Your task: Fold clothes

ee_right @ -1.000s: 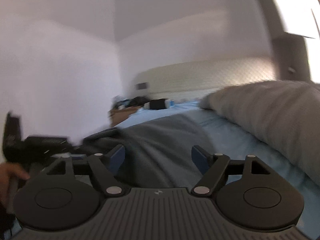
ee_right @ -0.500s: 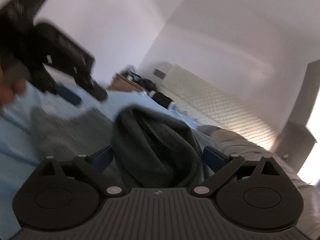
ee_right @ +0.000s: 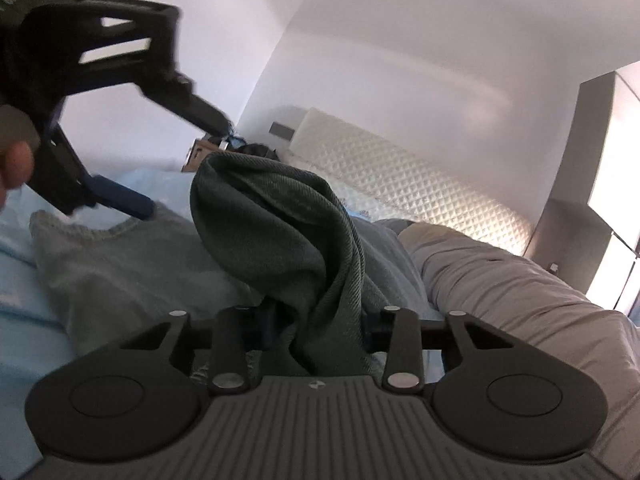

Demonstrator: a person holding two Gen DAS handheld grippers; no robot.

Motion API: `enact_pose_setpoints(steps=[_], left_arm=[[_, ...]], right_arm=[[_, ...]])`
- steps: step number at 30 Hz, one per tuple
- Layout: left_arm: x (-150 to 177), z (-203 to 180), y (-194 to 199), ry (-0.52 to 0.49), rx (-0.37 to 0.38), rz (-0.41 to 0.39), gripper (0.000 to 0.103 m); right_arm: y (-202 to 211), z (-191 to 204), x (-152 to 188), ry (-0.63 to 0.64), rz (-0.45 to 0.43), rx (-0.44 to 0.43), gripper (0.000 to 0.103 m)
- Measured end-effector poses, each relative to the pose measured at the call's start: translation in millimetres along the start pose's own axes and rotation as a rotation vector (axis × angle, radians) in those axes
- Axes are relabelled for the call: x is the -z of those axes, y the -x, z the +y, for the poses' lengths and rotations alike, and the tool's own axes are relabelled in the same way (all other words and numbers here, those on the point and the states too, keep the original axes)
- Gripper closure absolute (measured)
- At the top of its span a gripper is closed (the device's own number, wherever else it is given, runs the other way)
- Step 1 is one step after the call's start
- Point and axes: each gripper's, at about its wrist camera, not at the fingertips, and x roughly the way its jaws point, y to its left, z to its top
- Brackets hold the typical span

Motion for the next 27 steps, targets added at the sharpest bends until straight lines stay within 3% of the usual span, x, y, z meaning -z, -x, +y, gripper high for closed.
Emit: enact_pose_setpoints(steps=[4,8,11,15,19,23,27], left_arm=[[-2.5,-17.6,-14.9,-0.052,-0.003,0.037,0.017],[-5.3,-26.4,-18.4,-0.083,-0.009,0.042,0.018],[-8.8,-32.6,-14.1,-0.182,-0.076,0.018,0.029],[-23.9,-17.9,-4.9,-0.103,-0.084,0.013,0.032],[-45.3,7.3,14.1,0.039,-0.023,0.009,0.031],[-54.9,14.1,32.8,0.063,0.025,-0.045,0.013],[-58.7,13.9,34.7,0.025,-0.054,-0.056,0.013]], right_arm=[[2.6,7.9,-4.6,0.019,-0.032,0.010,0.069],[6.3,27.2,-11.7,0.117,-0.061,0.004,0.069],[8.3,37.9,-20.3,0.143,-0.078,0.012,0.070],[5.8,51.9,-33.0,0.156,-0.098,0.012,0.071],[-1.6,63.4,-43.5,0.187,-0.137,0.007,0.074],[-5.1,78.5,-58.8,0.187,-0.172,0.007,0.075],[-15.0,97.0,-73.1,0.198,-0.178,-0.041,0.076]])
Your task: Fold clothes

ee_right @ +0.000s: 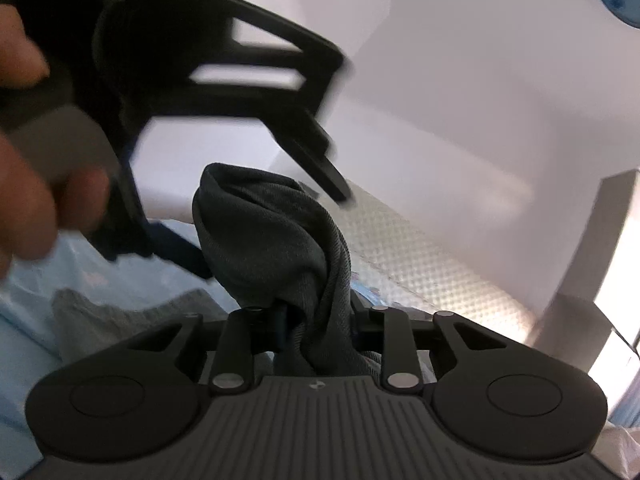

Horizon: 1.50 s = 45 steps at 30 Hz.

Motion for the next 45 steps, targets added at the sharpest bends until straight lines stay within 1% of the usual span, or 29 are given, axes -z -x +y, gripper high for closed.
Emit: enact_pose_setpoints(steps=[1,3,4,6,7,9,11,13,14,16,17,20,22,23,24,25,26,27,28,29,30,32,33,35,36,38,39,42,45], left_arm=[[-1.7,0.8,1.3,-0.016,-0.039,-0.014,0.014],[-5.4,4.2,4.6,-0.032,-0.110,-0.048,0.030],[-7.7,8.2,6.9,-0.023,-0.116,-0.059,0.034],[-11.5,15.6,10.5,-0.005,-0.125,-0.077,0.053],[-12.3,18.2,11.7,-0.002,-0.129,-0.085,0.055],[-15.4,24.5,15.0,0.016,-0.141,-0.103,0.065],[-18.5,36.5,25.6,0.053,-0.152,-0.128,0.067],[-22.2,51.8,36.0,0.090,-0.171,-0.167,0.067],[-23.6,61.3,41.0,0.104,-0.196,-0.184,0.067],[-27.5,79.9,44.8,0.123,-0.271,-0.186,0.067],[-29.5,89.2,46.5,0.133,-0.310,-0.186,0.066],[-30.7,111.9,47.1,0.175,-0.363,-0.154,0.062],[-29.2,116.0,45.5,0.168,-0.395,-0.141,0.059],[-28.2,116.0,46.0,0.172,-0.400,-0.142,0.056],[-26.5,115.2,47.1,0.177,-0.406,-0.147,0.052],[-24.8,114.3,48.2,0.182,-0.411,-0.152,0.049],[-23.0,113.0,50.0,0.185,-0.417,-0.152,0.044],[-21.1,111.6,52.2,0.190,-0.420,-0.150,0.038],[-19.5,112.1,52.4,0.202,-0.428,-0.147,0.034],[-16.6,111.0,53.2,0.217,-0.438,-0.143,0.029],[-13.0,111.4,55.5,0.237,-0.443,-0.145,0.029],[-5.0,109.8,61.0,0.276,-0.444,-0.152,0.027],[0.0,108.3,64.5,0.296,-0.437,-0.152,0.024],[8.5,105.2,70.0,0.317,-0.427,-0.143,0.024],[14.0,101.7,74.0,0.323,-0.410,-0.140,0.024],[24.2,94.5,81.6,0.332,-0.374,-0.129,0.022],[28.8,92.1,84.1,0.334,-0.359,-0.121,0.021],[36.6,93.6,82.9,0.346,-0.367,-0.098,0.021],[36.1,103.3,76.5,0.368,-0.369,-0.092,0.021]], right_arm=[[-1.6,5.1,-1.9,0.015,-0.008,-0.020,0.076],[-3.5,15.6,-4.1,0.055,-0.025,-0.063,0.076],[-4.1,18.7,-4.5,0.062,-0.032,-0.084,0.075],[-6.8,22.8,-6.5,0.068,-0.031,-0.116,0.074],[-8.5,24.3,-7.8,0.069,-0.029,-0.129,0.073],[-8.5,24.9,-10.9,0.066,-0.031,-0.183,0.066],[-5.8,24.4,-14.2,0.068,-0.036,-0.257,0.047],[5.1,21.5,-17.2,0.074,-0.053,-0.332,0.046],[11.1,19.3,-18.3,0.071,-0.058,-0.358,0.046],[22.8,9.3,-18.8,0.023,-0.058,-0.385,0.047],[27.9,1.9,-18.6,-0.020,-0.057,-0.395,0.047],[31.9,-31.2,-15.6,-0.222,-0.027,-0.413,0.048],[20.6,-54.0,-5.7,-0.364,0.016,-0.392,0.048],[12.5,-65.2,-1.0,-0.424,0.043,-0.372,0.050],[2.2,-75.8,2.6,-0.478,0.082,-0.346,0.051],[-10.5,-79.1,10.4,-0.531,0.133,-0.336,0.056],[-29.6,-72.4,23.4,-0.599,0.206,-0.358,0.058],[-50.1,-64.8,42.9,-0.681,0.299,-0.407,0.058],[-67.0,-60.7,57.7,-0.749,0.378,-0.459,0.058],[-76.8,-54.7,69.1,-0.797,0.434,-0.504,0.058],[-72.7,-45.8,74.1,-0.802,0.443,-0.528,0.058],[-64.1,-38.8,82.5,-0.812,0.426,-0.532,0.058],[-57.7,-42.4,86.4,-0.835,0.420,-0.530,0.058],[-53.7,-55.3,84.3,-0.888,0.411,-0.535,0.058],[-50.5,-65.0,82.2,-0.920,0.403,-0.537,0.058],[-48.1,-80.6,80.2,-0.989,0.356,-0.532,0.058],[-45.1,-84.3,81.1,-1.028,0.321,-0.517,0.058],[-38.9,-101.2,99.9,-1.182,0.262,-0.441,0.057],[-52.4,-127.9,139.5,-1.416,0.302,-0.338,0.057]])
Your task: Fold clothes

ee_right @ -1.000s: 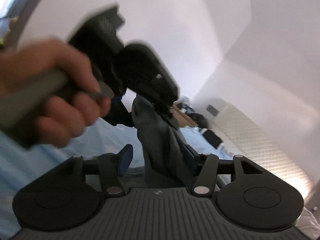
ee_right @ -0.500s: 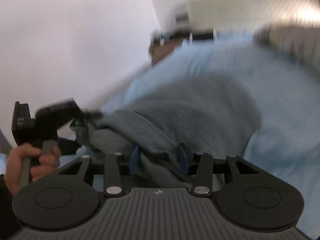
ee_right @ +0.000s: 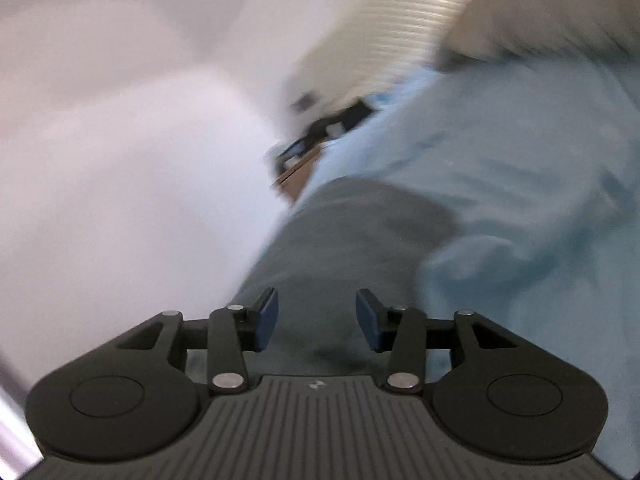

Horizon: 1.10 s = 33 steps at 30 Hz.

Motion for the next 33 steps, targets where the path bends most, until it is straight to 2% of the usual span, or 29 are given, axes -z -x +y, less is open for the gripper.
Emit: enact_pose_setpoints(steps=[2,3,5,7,9,10,12,14,15,18,20,21,23,25,26,28,30,33], left_arm=[[1.1,0.0,-3.2,-0.006,-0.011,-0.012,0.021],[1.4,-0.9,-3.8,-0.009,-0.003,-0.015,0.021],[1.8,-0.7,-6.5,-0.003,0.029,-0.011,0.019],[2.9,1.9,-6.7,0.020,0.054,-0.013,0.017],[1.4,3.9,-7.3,0.047,0.069,-0.024,0.013],[0.8,4.7,-7.4,0.058,0.081,-0.026,0.013],[-0.9,7.2,-7.2,0.085,0.099,-0.027,0.011],[-1.9,10.4,-6.7,0.111,0.110,-0.028,0.011],[-2.0,11.2,-6.2,0.118,0.113,-0.026,0.011],[-1.4,9.6,-5.6,0.109,0.107,-0.014,0.010],[-2.3,4.0,-10.1,0.075,0.089,0.012,0.010],[-2.7,1.3,-12.2,0.054,0.079,0.032,0.010],[-2.0,-2.3,-16.6,0.024,0.071,0.070,0.010],[-1.4,-7.7,-24.7,-0.033,0.048,0.115,0.009],[-0.9,-10.2,-27.6,-0.054,0.042,0.117,0.009],[-0.5,-12.2,-31.3,-0.059,0.046,0.104,0.004],[-2.7,-7.6,-30.9,-0.003,0.079,0.069,0.004],[-5.7,2.5,-28.0,0.072,0.181,0.053,0.006]], right_arm=[[-8.0,-20.0,-11.1,-0.133,-0.010,0.020,0.060],[-14.3,-26.6,-13.6,-0.166,0.012,0.032,0.060],[-29.7,-36.8,-18.2,-0.168,0.086,0.097,0.062],[-34.4,-46.0,-20.4,-0.132,0.105,0.181,0.061],[-31.8,-59.1,-22.8,-0.121,0.117,0.265,0.081],[-28.9,-65.3,-26.3,-0.132,0.117,0.277,0.091],[-20.7,-76.7,-33.9,-0.164,0.086,0.286,0.079],[-14.4,-75.1,-44.9,-0.150,0.042,0.275,0.074],[-14.6,-72.2,-50.0,-0.141,0.030,0.254,0.073],[-18.2,-57.2,-62.9,-0.123,0.025,0.158,0.055],[-30.1,-45.7,-67.6,-0.110,0.064,0.093,0.040],[-37.5,-38.4,-67.8,-0.102,0.095,0.068,0.037],[-50.2,-26.7,-67.3,-0.077,0.156,0.039,0.025],[-60.2,-17.4,-62.0,-0.041,0.240,0.069,0.017],[-64.5,-15.9,-58.0,-0.028,0.276,0.107,0.013],[-73.2,-18.6,-51.8,-0.019,0.302,0.176,0.000],[-70.2,-27.9,-50.9,-0.086,0.300,0.159,0.001],[-70.9,-33.6,-55.9,-0.183,0.300,0.076,0.002]])
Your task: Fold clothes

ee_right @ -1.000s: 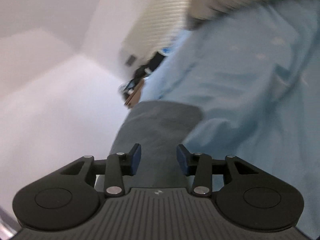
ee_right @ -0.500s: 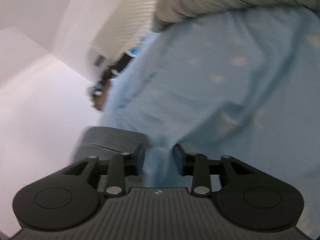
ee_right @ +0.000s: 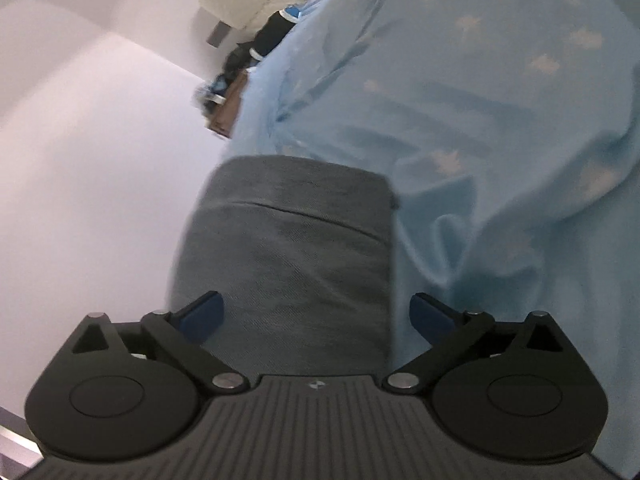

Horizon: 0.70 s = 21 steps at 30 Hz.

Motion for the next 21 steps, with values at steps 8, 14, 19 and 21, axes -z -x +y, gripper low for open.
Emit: enact_pose_setpoints(steps=[8,14,19,21], left_arm=[[-9.2,11.2,-11.6,0.066,0.015,0.005,0.011],[-9.8,7.7,-19.3,0.038,-0.089,0.000,0.056],[-7.4,-2.7,-10.9,0.007,-0.108,-0.007,0.069],[-4.4,-12.7,-5.9,-0.035,-0.109,-0.023,0.071]], right_arm=[[-12.4,37.9,1.2,0.158,0.044,0.062,0.000],[-28.6,46.3,-1.3,0.222,0.062,0.135,0.002],[-25.6,55.1,0.4,0.270,0.038,0.175,0.035],[-19.5,60.3,-0.7,0.283,0.010,0.178,0.055]])
